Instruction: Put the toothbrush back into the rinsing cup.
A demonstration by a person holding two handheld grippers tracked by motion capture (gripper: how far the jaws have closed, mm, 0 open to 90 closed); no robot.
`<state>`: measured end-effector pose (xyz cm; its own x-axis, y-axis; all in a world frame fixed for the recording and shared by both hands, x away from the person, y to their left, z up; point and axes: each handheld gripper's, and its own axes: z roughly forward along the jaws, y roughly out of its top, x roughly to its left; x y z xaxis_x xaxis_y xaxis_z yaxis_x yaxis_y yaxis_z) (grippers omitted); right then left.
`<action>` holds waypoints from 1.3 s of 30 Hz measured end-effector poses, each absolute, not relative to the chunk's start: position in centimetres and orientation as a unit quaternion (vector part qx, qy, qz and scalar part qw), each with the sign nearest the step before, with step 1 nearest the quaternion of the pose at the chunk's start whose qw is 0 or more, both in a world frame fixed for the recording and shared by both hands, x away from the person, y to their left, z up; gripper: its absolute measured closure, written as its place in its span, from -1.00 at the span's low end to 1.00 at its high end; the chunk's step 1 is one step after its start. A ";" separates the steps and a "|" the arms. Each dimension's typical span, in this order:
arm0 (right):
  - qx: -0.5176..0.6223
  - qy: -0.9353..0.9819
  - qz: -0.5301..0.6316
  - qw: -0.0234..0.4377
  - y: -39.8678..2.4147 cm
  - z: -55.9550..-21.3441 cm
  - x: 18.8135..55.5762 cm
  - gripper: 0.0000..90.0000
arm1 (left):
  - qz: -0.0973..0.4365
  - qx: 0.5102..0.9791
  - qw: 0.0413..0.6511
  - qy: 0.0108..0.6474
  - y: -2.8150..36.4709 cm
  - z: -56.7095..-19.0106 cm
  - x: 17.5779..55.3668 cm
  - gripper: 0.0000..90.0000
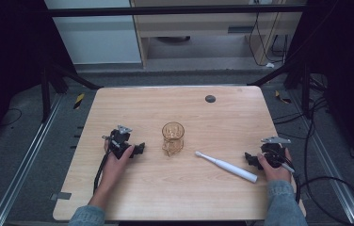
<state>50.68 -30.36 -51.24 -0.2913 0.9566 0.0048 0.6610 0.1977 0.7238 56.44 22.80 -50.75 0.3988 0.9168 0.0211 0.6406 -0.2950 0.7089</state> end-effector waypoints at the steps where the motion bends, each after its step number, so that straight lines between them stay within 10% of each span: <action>1: 0.548 0.738 0.318 0.233 -30.4 -51.2 50.7 -0.99 | 0.219 0.774 0.316 0.503 22.8 -50.8 56.4 -1.00; 26: 0.480 0.754 0.336 0.296 -27.7 -47.2 49.1 -0.75 | 0.219 0.774 0.316 0.502 22.8 -50.8 56.4 -1.00; 39: 0.408 0.822 0.328 0.225 -23.5 -46.0 48.6 -0.60 | 0.219 0.774 0.316 0.503 22.8 -50.8 56.4 -1.00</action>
<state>48.60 -23.52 -45.98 -0.5658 0.8183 -0.1011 0.5237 0.4514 0.7225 56.44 22.80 -50.76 0.3988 0.9168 0.0203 0.6401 -0.2941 0.7098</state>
